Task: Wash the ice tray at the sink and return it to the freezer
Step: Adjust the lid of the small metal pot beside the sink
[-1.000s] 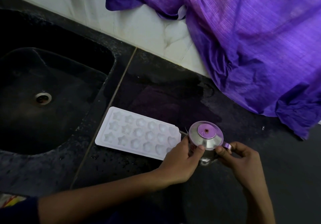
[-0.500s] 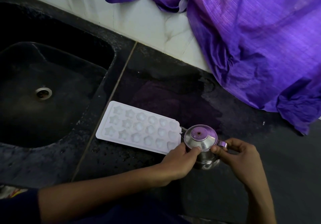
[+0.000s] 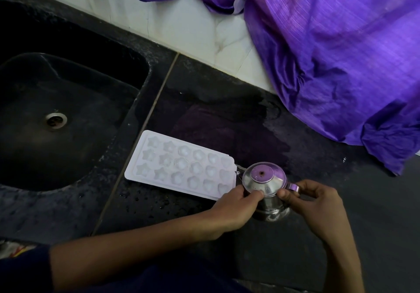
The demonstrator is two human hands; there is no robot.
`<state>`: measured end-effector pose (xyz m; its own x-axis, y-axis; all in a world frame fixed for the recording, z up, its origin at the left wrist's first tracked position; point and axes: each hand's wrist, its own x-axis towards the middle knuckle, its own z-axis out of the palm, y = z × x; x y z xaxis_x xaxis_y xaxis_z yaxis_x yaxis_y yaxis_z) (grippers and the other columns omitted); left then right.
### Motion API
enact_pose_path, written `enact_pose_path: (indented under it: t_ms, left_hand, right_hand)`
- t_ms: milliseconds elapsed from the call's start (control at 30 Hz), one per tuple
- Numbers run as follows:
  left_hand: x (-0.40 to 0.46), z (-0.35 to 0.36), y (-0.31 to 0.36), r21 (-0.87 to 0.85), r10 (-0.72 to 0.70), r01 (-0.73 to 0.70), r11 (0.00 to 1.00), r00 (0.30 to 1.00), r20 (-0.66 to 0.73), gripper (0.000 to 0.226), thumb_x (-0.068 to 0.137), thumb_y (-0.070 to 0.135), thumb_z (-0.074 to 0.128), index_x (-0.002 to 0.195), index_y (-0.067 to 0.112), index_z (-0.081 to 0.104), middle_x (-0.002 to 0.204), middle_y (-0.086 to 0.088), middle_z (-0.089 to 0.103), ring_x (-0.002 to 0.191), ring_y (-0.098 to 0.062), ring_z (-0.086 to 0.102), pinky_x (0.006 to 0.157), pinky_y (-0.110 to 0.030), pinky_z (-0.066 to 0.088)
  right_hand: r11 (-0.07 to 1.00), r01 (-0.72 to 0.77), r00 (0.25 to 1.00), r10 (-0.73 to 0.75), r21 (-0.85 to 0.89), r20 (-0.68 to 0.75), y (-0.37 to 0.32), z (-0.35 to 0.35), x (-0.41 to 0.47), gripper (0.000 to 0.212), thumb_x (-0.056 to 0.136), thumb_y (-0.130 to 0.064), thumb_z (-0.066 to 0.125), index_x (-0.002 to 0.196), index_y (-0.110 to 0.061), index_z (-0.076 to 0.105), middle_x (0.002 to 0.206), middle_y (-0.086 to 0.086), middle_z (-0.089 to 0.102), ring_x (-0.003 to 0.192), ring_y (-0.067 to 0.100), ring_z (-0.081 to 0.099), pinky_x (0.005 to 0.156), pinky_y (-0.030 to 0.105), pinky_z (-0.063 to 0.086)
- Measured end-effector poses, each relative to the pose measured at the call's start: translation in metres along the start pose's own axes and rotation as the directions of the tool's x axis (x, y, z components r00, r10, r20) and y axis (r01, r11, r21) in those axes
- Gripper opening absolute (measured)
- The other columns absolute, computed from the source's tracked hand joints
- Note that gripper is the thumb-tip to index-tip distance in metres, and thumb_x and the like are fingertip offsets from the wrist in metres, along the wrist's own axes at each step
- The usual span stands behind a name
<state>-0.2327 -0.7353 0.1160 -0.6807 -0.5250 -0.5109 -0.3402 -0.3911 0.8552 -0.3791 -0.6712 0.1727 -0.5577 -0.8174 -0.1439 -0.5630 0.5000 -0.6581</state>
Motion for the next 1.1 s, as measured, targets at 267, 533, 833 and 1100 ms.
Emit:
enact_pose_path:
  t_ms: [267, 533, 833, 1100]
  left_hand:
    - [-0.002, 0.0, 0.001, 0.05, 0.016, -0.015, 0.999, 1.0, -0.012, 0.043, 0.091, 0.051, 0.039, 0.122, 0.025, 0.05, 0.119, 0.004, 0.06, 0.109, -0.012, 0.054, 0.098, -0.035, 0.043]
    - [-0.006, 0.0, 0.004, 0.002, 0.111, -0.111, 0.994, 0.994, 0.004, 0.04, 0.092, 0.046, 0.047, 0.128, 0.029, 0.043, 0.118, 0.012, 0.056, 0.108, -0.004, 0.052, 0.085, -0.019, 0.04]
    - [-0.009, 0.001, 0.004, -0.091, 0.076, -0.061, 0.994, 0.981, 0.176, 0.021, 0.095, 0.03, 0.041, 0.111, 0.044, 0.043, 0.11, 0.02, 0.053, 0.099, 0.008, 0.047, 0.084, -0.01, 0.036]
    - [-0.004, 0.003, -0.003, -0.105, -0.118, 0.139, 0.985, 0.976, 0.184, 0.014, 0.09, 0.033, 0.04, 0.086, 0.031, 0.054, 0.099, 0.01, 0.057, 0.103, -0.007, 0.053, 0.072, -0.018, 0.036]
  right_hand:
    - [1.0, 0.001, 1.0, -0.001, 0.011, 0.002, 0.001, 0.0, -0.001, 0.018, 0.069, -0.025, 0.078, 0.065, -0.013, 0.066, 0.064, -0.011, 0.07, 0.057, -0.006, 0.06, 0.062, 0.022, 0.039]
    - [0.969, -0.039, 0.999, 0.043, 0.244, -0.012, 0.014, 0.004, -0.008, 0.028, 0.064, -0.026, 0.076, 0.07, -0.001, 0.066, 0.063, 0.01, 0.067, 0.056, 0.003, 0.058, 0.055, 0.014, 0.047]
    - [0.971, -0.038, 0.999, 0.03, 0.235, 0.035, 0.016, 0.0, -0.018, 0.034, 0.055, -0.03, 0.076, 0.07, -0.001, 0.066, 0.065, 0.005, 0.07, 0.057, 0.002, 0.063, 0.055, 0.011, 0.048]
    - [0.999, -0.023, 0.999, 0.022, 0.035, 0.039, 0.01, 0.002, -0.021, 0.019, 0.065, -0.025, 0.08, 0.063, -0.013, 0.065, 0.064, -0.008, 0.071, 0.061, -0.004, 0.064, 0.058, 0.015, 0.04]
